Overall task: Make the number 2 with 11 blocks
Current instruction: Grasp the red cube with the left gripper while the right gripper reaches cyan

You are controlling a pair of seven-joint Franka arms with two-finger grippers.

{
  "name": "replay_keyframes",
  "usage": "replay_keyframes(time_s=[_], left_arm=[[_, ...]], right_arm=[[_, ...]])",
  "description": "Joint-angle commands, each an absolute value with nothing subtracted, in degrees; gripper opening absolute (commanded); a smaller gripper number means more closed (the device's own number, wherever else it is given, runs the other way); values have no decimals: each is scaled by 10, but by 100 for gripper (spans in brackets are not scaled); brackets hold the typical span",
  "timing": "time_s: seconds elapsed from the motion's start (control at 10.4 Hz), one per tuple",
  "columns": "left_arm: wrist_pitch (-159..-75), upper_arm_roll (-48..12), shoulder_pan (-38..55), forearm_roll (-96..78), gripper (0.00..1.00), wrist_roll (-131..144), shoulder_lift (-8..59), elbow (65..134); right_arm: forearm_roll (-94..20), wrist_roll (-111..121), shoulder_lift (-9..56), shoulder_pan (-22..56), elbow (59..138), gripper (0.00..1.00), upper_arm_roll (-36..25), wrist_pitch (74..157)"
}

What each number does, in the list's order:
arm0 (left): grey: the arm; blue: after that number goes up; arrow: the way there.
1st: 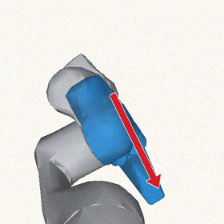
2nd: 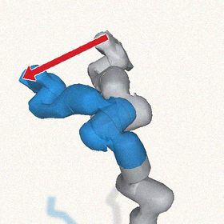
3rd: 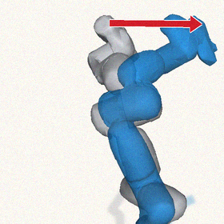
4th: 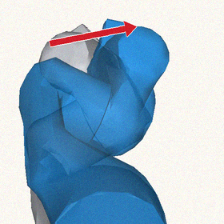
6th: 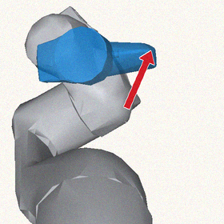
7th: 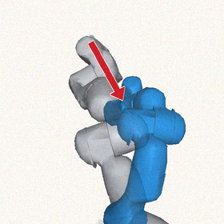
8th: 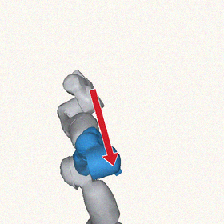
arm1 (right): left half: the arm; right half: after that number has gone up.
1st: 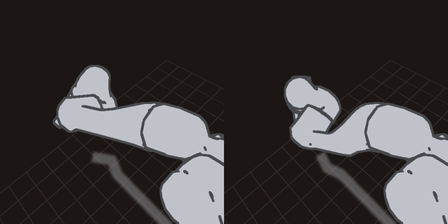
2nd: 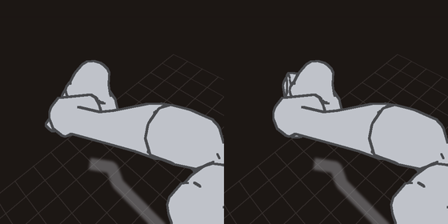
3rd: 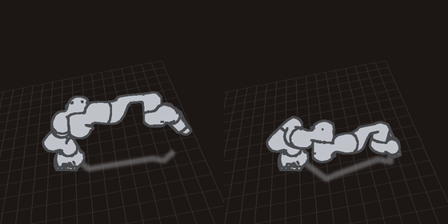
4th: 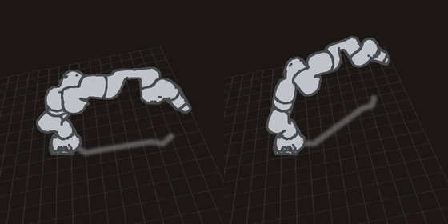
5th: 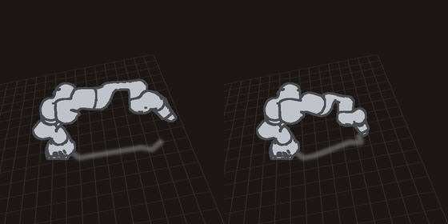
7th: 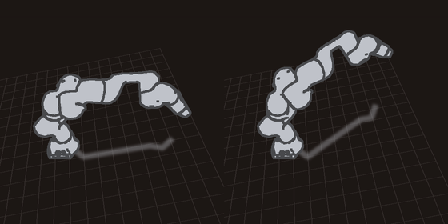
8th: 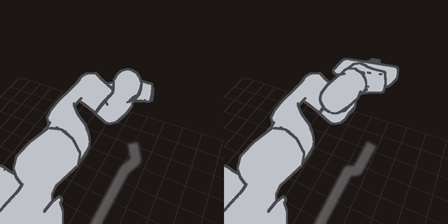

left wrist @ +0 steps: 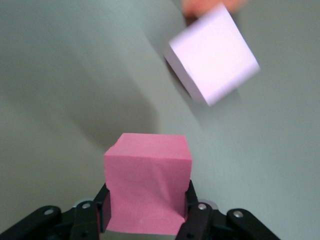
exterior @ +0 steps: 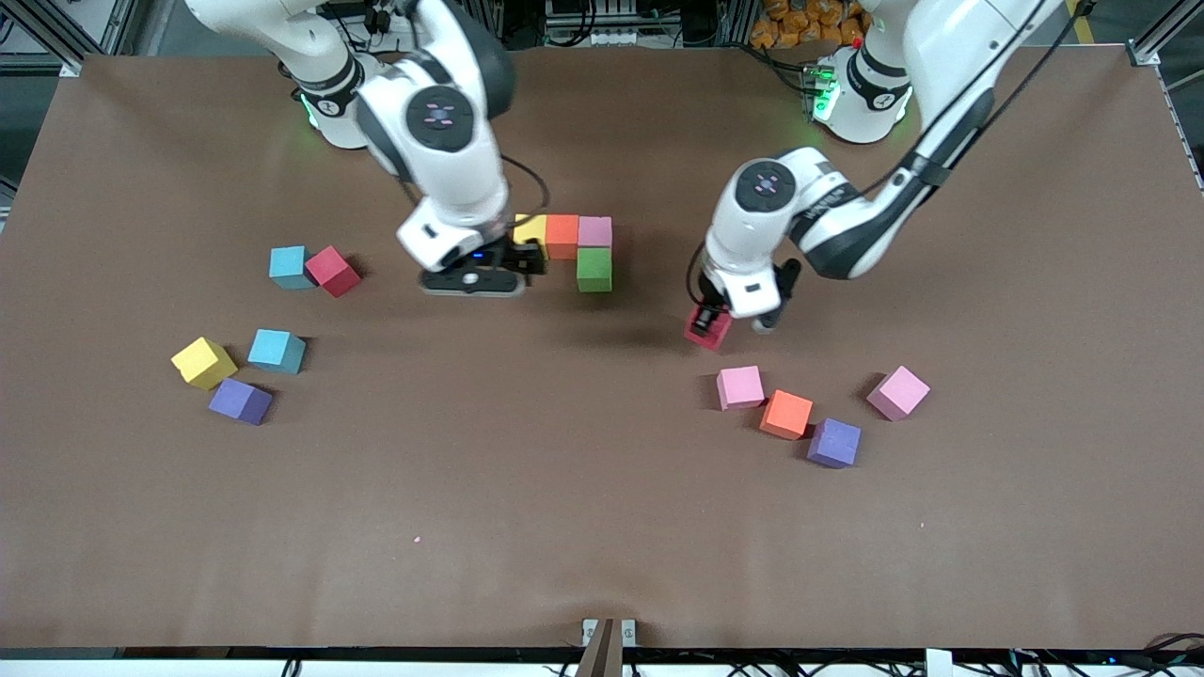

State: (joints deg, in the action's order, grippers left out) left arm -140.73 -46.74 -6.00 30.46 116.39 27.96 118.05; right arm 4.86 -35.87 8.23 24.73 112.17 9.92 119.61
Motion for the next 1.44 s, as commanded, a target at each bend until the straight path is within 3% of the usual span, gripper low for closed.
replay_keyframes(time_s=[0.0,0.29,0.57,0.96,1.34], left_arm=[[-1391,-467,-27,316,17,1083,313,1127],[-1371,-467,-6,315,18,955,354,1067],[-1249,-462,40,284,17,831,429,938],[-1244,-426,98,284,17,764,439,927],[-1245,-390,168,283,17,764,477,879]], right_arm=[[53,-184,-5,158,1237,100,107,1227],[55,-4,-18,65,1290,100,106,1292],[41,40,7,-26,1309,100,105,1318],[36,-44,65,-56,1293,100,101,1382],[44,-42,109,-151,1265,100,99,1383]])
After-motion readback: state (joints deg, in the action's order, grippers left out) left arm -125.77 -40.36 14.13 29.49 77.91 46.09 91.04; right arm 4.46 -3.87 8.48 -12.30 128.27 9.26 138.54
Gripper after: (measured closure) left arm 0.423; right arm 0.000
